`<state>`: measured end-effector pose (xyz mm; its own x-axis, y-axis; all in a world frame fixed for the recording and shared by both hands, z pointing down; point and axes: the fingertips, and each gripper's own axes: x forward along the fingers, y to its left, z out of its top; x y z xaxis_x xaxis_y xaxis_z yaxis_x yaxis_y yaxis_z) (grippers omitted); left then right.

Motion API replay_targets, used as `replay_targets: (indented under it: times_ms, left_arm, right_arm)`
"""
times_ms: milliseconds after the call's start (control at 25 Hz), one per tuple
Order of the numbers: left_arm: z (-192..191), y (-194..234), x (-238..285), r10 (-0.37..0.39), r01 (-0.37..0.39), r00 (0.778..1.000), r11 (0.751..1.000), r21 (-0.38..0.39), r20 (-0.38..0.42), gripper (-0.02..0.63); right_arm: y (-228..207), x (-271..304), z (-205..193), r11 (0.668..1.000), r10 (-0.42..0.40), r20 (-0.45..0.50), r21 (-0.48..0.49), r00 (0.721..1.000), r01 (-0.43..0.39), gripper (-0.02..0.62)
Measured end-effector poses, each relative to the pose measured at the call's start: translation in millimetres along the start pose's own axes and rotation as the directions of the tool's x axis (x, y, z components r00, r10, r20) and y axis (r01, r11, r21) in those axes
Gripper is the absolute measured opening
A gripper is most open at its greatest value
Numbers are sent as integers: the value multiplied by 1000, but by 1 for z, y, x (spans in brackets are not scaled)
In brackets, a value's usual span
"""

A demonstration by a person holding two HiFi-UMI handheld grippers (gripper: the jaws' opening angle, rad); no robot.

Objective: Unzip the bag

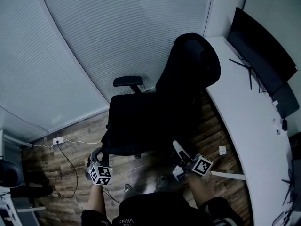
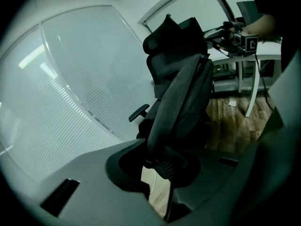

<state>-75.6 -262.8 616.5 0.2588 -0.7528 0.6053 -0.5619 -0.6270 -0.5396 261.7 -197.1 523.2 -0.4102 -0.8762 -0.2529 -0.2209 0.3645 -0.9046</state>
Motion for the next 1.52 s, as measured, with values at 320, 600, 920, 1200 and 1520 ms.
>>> replay_targets:
  times_ms: [320, 600, 920, 1200, 1520]
  left_arm:
    - [2, -7, 1, -9, 9, 999, 1000, -9, -38, 81]
    - [-1, -16, -1, -23, 23, 999, 1000, -14, -45, 83]
    - [-4, -18, -3, -32, 31, 999, 999, -31, -29, 84]
    - [-10, -29, -8, -68, 66, 997, 995, -69, -21, 87]
    - [-110, -98, -54, -231, 165, 970, 857, -488, -79, 248]
  right_arm:
    - [-14, -18, 2, 998, -49, -65, -50, 997, 46, 41]
    - [-19, -25, -29, 958, -132, -196, -275, 972, 75, 46]
    - [-2, 5, -99, 746, -240, -431, -655, 870, -119, 81]
    - [4, 9, -106, 561, -358, -390, -816, 848, -139, 43]
    - [-21, -44, -150, 253, -683, -333, -943, 650, -217, 207]
